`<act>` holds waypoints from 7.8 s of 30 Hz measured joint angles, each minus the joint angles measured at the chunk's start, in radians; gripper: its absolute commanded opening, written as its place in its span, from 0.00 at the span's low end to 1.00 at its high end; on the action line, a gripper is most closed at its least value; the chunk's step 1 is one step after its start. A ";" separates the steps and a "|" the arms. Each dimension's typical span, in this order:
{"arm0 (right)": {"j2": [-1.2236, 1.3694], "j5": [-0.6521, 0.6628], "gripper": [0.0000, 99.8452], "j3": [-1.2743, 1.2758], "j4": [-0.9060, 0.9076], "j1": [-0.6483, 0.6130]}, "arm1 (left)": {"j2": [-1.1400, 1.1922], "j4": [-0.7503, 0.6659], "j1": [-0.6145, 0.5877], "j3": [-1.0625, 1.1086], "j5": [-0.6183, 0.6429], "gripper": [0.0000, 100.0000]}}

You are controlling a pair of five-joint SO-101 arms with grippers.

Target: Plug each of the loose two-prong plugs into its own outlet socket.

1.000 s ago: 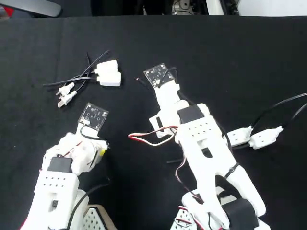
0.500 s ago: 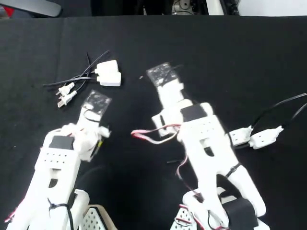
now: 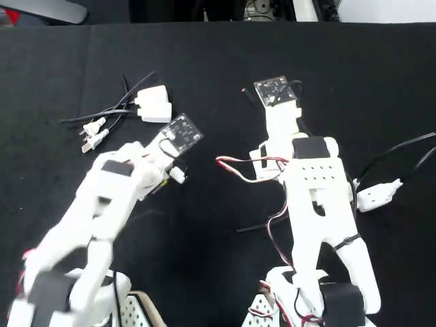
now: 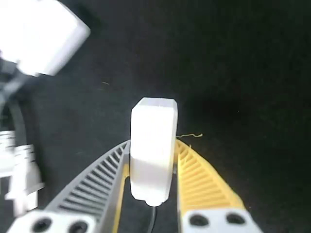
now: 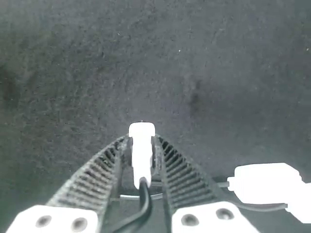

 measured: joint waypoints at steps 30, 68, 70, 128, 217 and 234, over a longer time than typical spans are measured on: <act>0.000 0.006 0.01 0.000 0.000 -0.018 | -0.420 0.112 0.023 0.212 0.080 0.18; 0.000 0.035 0.01 0.000 0.000 -0.021 | -0.684 0.229 0.138 0.413 0.183 0.14; 0.000 0.052 0.01 0.000 0.008 -0.038 | -0.798 0.290 0.115 0.410 0.215 0.14; 0.407 -0.071 0.01 -0.120 -0.101 -0.582 | -1.505 0.334 -0.528 0.813 0.368 0.14; 0.545 0.037 0.01 -0.468 0.258 -0.664 | -1.505 0.334 -0.528 0.813 0.368 0.14; 0.551 0.057 0.01 -0.468 0.292 -0.667 | -1.505 0.334 -0.528 0.813 0.368 0.14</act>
